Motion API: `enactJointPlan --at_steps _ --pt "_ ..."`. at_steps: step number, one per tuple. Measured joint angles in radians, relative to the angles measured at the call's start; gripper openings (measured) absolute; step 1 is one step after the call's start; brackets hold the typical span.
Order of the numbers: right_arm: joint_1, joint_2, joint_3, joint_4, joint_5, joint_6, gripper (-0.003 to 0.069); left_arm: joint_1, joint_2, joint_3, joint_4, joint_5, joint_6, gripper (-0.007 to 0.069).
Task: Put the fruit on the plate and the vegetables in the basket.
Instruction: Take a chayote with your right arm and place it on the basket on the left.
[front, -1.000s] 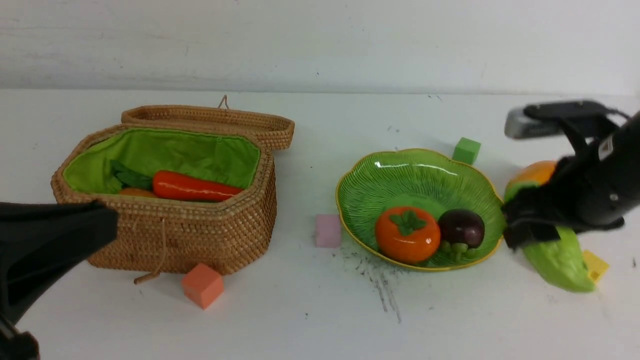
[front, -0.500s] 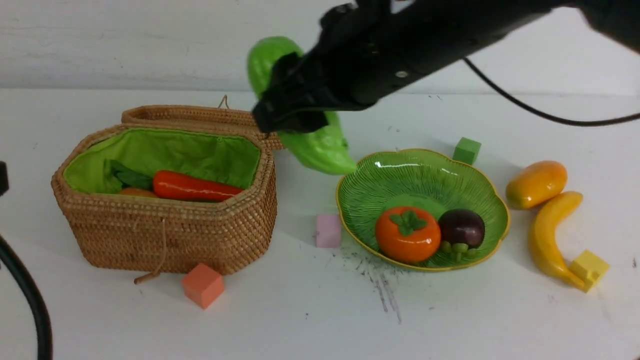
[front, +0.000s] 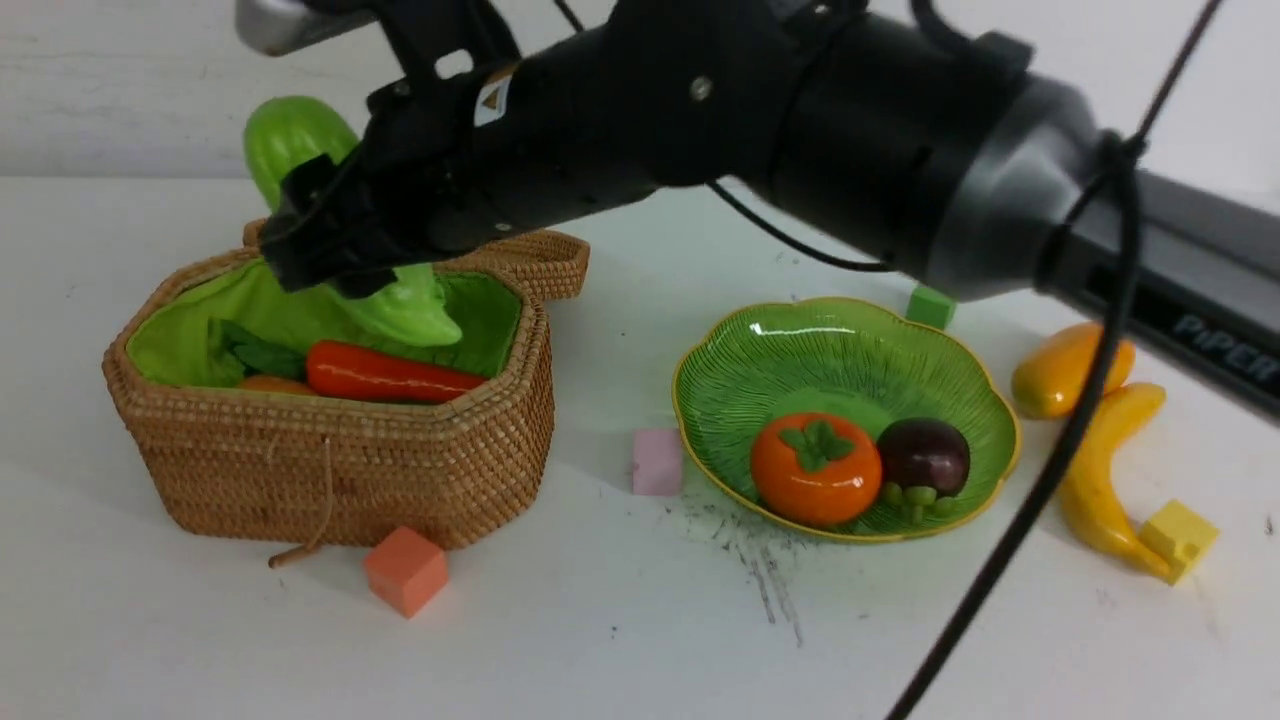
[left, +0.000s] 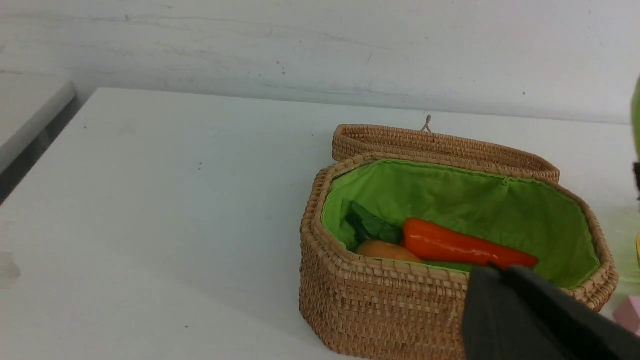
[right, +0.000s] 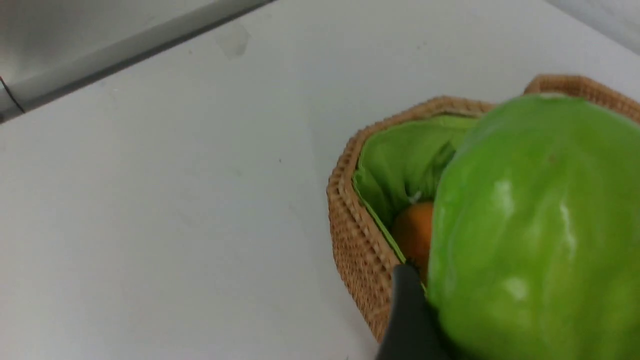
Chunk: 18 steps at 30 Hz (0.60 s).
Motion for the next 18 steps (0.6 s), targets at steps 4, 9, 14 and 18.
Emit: enactJointPlan --at_steps 4,9,14,18 --pt "0.001 0.075 0.000 0.065 -0.138 -0.118 0.0440 0.000 0.000 0.000 0.000 0.001 -0.008 -0.0013" --pt "0.001 0.139 0.000 0.072 -0.232 -0.193 0.0440 0.000 0.000 0.000 0.000 0.002 -0.008 -0.0013" --pt "0.001 0.176 0.000 0.072 -0.284 -0.203 0.0488 0.000 0.000 0.000 0.000 0.002 -0.009 -0.0013" --pt "0.001 0.181 0.000 0.072 -0.294 -0.209 0.0640 0.000 0.000 0.000 0.000 0.001 -0.009 -0.0013"
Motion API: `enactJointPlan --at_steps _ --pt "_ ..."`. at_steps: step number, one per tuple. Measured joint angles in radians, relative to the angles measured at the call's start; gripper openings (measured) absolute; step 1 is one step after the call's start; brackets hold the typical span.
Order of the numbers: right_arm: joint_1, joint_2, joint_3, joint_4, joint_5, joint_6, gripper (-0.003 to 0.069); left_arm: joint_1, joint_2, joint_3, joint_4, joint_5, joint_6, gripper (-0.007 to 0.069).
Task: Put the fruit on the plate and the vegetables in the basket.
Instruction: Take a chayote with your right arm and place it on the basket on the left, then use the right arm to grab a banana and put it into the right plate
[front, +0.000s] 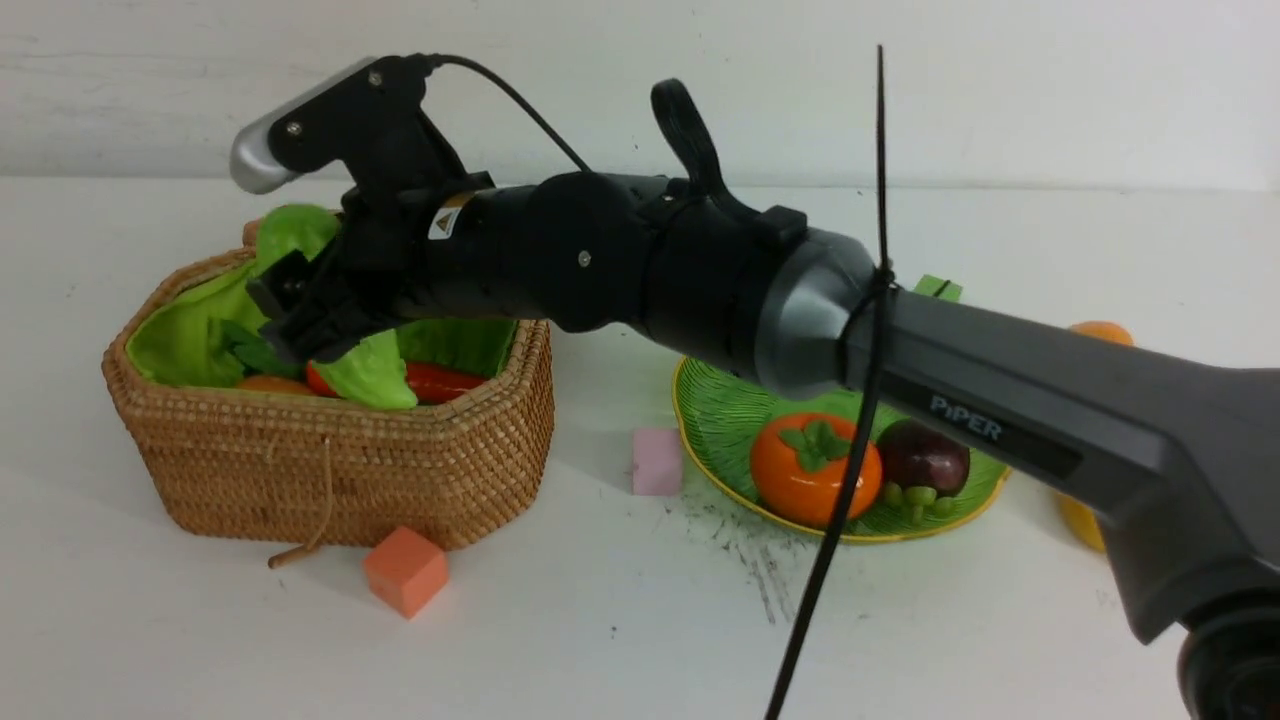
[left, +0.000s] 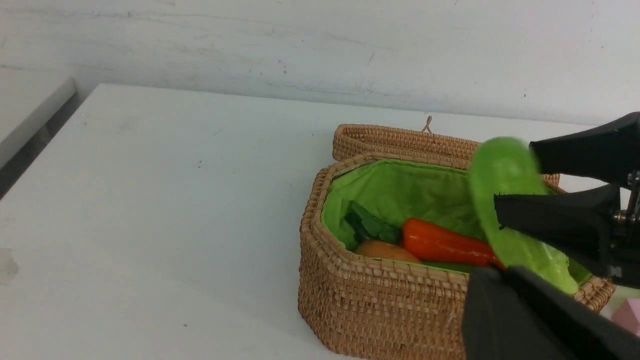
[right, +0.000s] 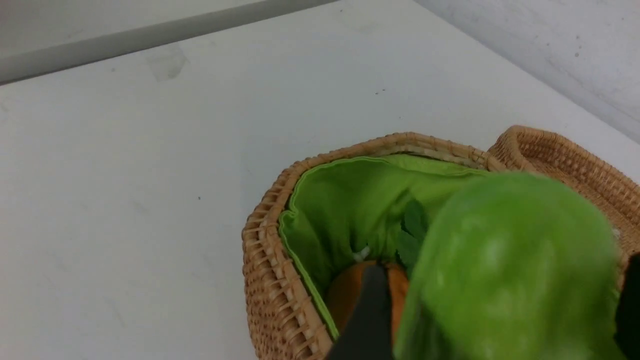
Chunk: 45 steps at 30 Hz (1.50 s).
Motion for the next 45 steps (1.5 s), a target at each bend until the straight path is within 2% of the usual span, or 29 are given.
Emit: enactJointPlan --at_steps 1,4,9,14,19,22,25,27,28,30,34,38,45 --pt "0.000 0.000 0.000 0.000 -0.001 -0.002 0.0664 0.000 0.000 0.000 0.000 -0.001 0.000 -0.0013" --pt "0.000 0.000 0.000 0.000 -0.002 -0.005 0.0672 0.000 0.000 0.000 0.000 -0.003 0.000 -0.0013" --pt "0.000 -0.009 0.000 -0.007 0.035 -0.005 0.0608 0.000 0.000 0.000 0.000 -0.003 0.000 -0.0013" --pt "-0.001 -0.095 0.000 -0.035 0.198 -0.005 0.0461 0.000 0.000 0.000 -0.019 -0.017 0.002 -0.0013" --pt "-0.021 -0.287 -0.001 -0.124 0.519 0.024 0.0251 0.000 0.000 0.000 -0.143 -0.075 0.077 -0.0013" --pt "-0.054 -0.367 -0.002 -0.186 0.676 0.094 0.0133 0.000 0.000 0.000 -0.278 -0.111 0.173 -0.0013" --pt "-0.110 -0.436 -0.003 -0.256 0.836 0.188 0.0014 0.000 0.000 0.000 -0.453 -0.131 0.335 -0.0013" --pt "-0.135 -0.454 -0.003 -0.279 0.897 0.228 -0.0010 0.000 0.000 0.000 -0.549 -0.132 0.425 -0.0013" --pt "-0.147 -0.461 -0.003 -0.287 0.924 0.243 -0.0015 0.000 0.000 0.000 -0.587 -0.132 0.460 -0.0013" --pt "-0.206 -0.488 0.005 -0.335 0.991 0.313 -0.0017 0.000 0.000 0.000 -0.750 -0.132 0.604 -0.0013" --pt "-0.315 -0.561 0.090 -0.393 0.998 0.380 -0.0014 0.000 0.000 0.000 -0.994 -0.132 0.815 -0.0013" --pt "-0.481 -0.667 0.279 -0.424 1.000 0.406 -0.0008 0.000 0.000 0.000 -1.256 -0.129 1.055 -0.0013" --pt "-0.752 -0.718 0.583 -0.397 0.959 0.524 0.0020 0.000 0.000 0.000 -1.484 -0.051 1.374 -0.0013"
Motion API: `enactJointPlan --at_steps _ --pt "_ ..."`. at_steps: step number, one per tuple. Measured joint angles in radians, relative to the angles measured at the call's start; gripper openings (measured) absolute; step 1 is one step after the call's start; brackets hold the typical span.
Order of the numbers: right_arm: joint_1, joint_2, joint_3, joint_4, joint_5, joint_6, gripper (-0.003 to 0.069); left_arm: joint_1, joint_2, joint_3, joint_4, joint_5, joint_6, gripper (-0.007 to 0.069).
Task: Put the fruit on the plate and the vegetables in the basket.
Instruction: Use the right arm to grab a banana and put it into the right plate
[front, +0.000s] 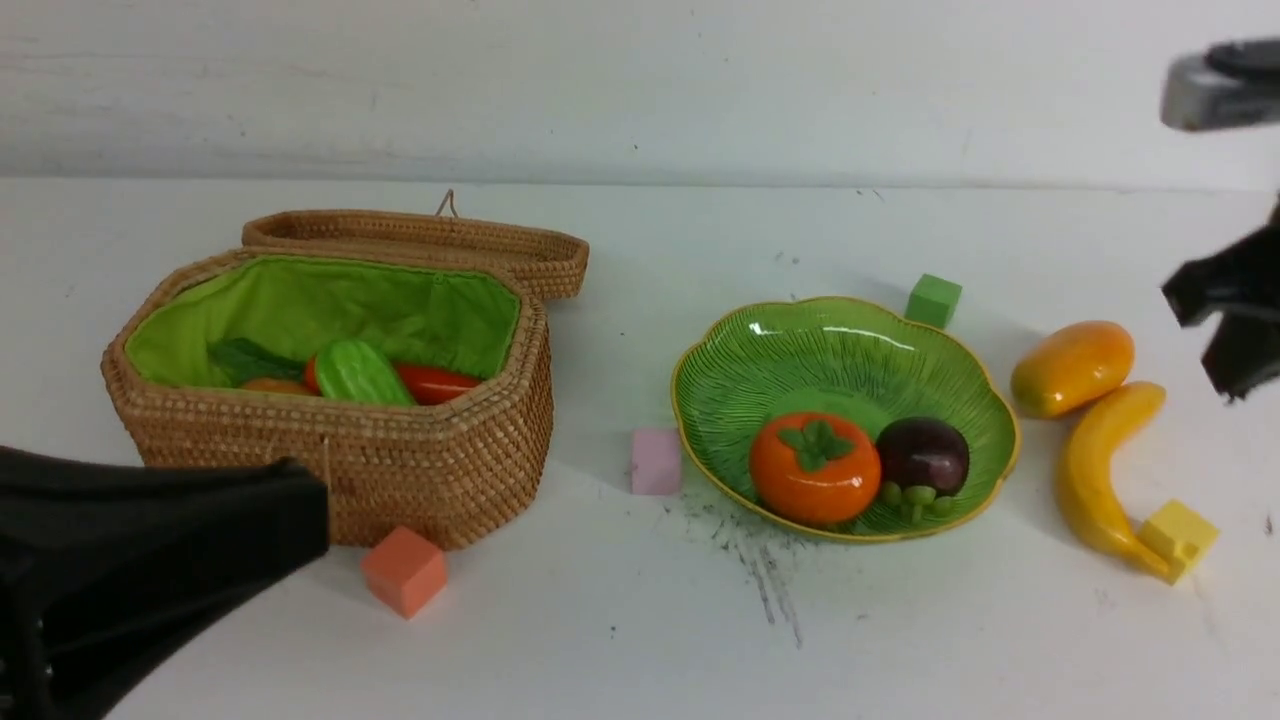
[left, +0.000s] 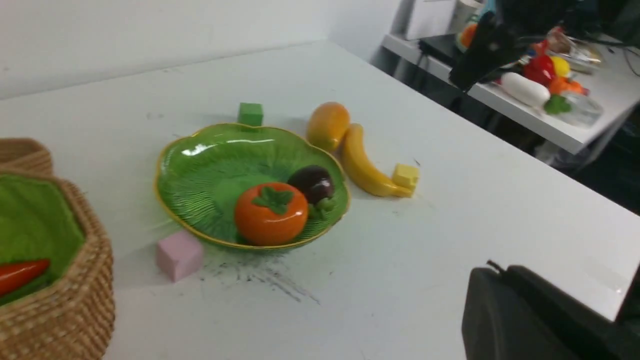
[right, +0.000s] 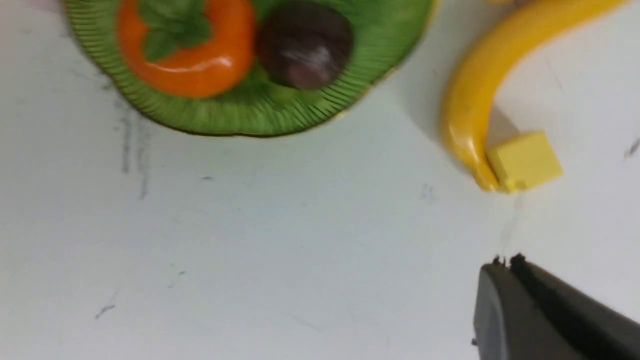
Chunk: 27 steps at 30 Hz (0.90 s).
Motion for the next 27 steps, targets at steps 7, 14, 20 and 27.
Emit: enactJointPlan --at_steps 7,14,20,27 --pt "-0.099 0.158 0.094 0.111 -0.224 0.090 0.0287 0.000 0.000 0.000 -0.048 0.034 0.062 -0.0013" --pt "-0.095 0.338 0.094 0.120 -0.444 0.092 0.0545 0.000 0.000 0.000 -0.049 0.029 0.064 -0.0013" --pt "-0.095 0.473 0.094 0.111 -0.533 0.096 0.0553 0.000 0.000 0.000 -0.050 0.024 0.065 -0.0013" --pt "-0.095 0.515 0.094 0.105 -0.559 0.095 0.0495 0.000 0.000 0.000 -0.050 0.017 0.068 -0.0013"
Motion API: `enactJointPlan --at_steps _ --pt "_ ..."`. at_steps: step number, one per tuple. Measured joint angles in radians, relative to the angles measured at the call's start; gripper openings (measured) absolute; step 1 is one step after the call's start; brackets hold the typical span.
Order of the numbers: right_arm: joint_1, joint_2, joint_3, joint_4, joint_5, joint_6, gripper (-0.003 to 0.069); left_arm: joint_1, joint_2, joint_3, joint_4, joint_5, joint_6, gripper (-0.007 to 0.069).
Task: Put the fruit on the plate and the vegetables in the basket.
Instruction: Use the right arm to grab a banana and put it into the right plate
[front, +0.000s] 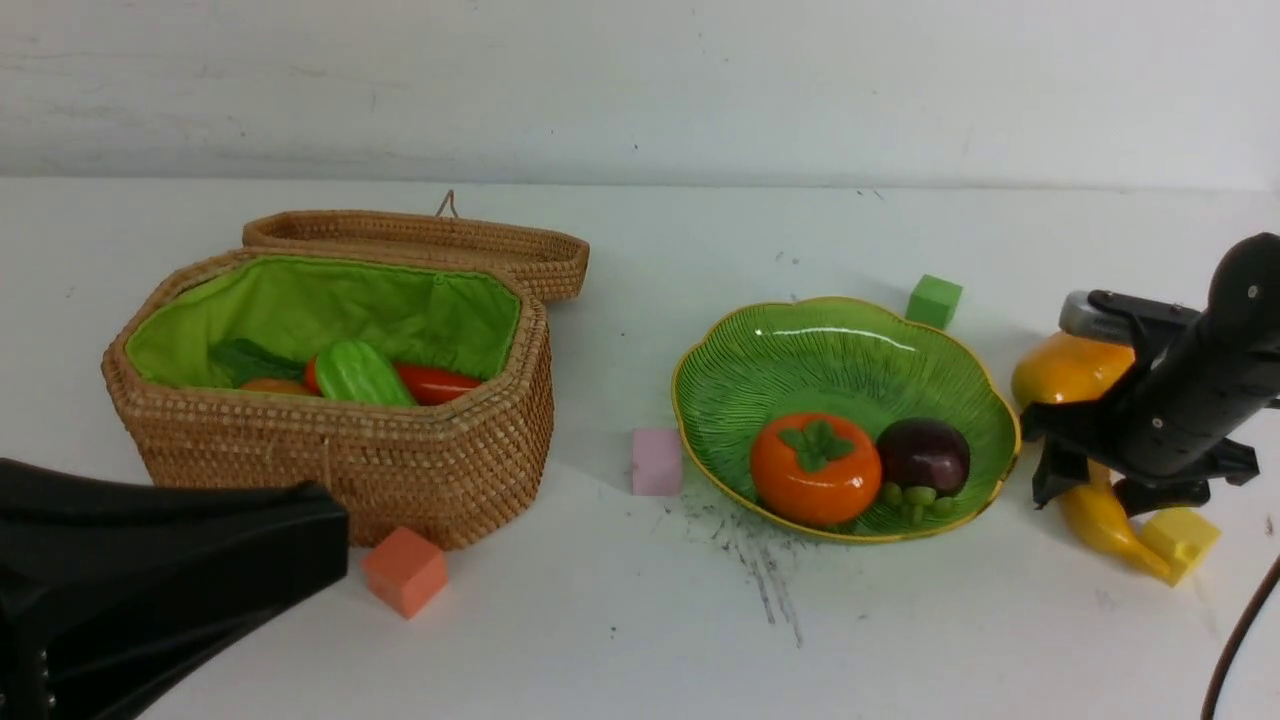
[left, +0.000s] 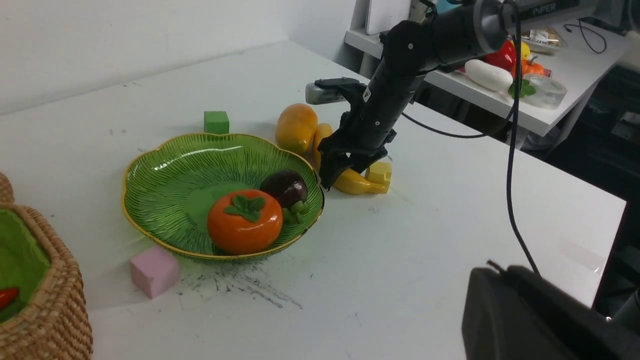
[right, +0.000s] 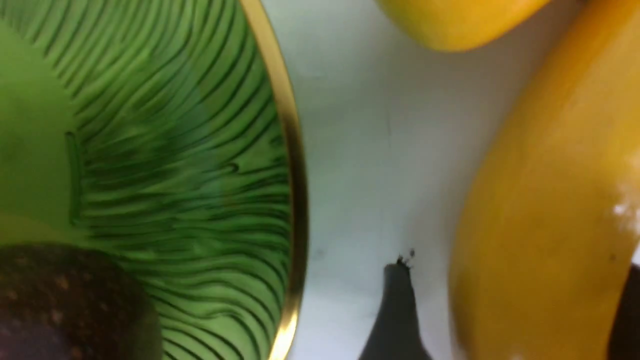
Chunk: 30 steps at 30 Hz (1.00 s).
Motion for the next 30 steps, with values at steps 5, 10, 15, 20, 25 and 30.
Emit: enactJointPlan --at_steps 5,10,15,20,25,30 --pt "0.000 0.006 0.000 -0.002 -0.024 0.000 0.0386 0.000 0.000 0.000 0.000 -0.001 0.000 -0.0013" --pt "-0.001 0.007 0.000 0.000 -0.023 0.000 0.0322 0.000 0.000 0.000 0.009 -0.003 0.000 -0.0013" --pt "-0.001 -0.028 0.000 0.003 0.021 0.001 0.0321 0.000 0.000 0.000 0.034 -0.003 0.000 -0.0013" --pt "-0.001 -0.174 0.000 0.078 0.052 0.001 0.0321 0.000 0.000 0.000 0.055 -0.022 0.000 -0.0013" --pt "0.070 -0.340 0.000 0.249 0.046 -0.097 0.0321 0.000 0.000 0.000 0.088 -0.042 0.000 -0.0011" --pt "0.212 -0.315 -0.046 0.348 0.016 -0.305 0.0321 0.000 0.000 0.000 0.095 -0.043 0.000 -0.0010"
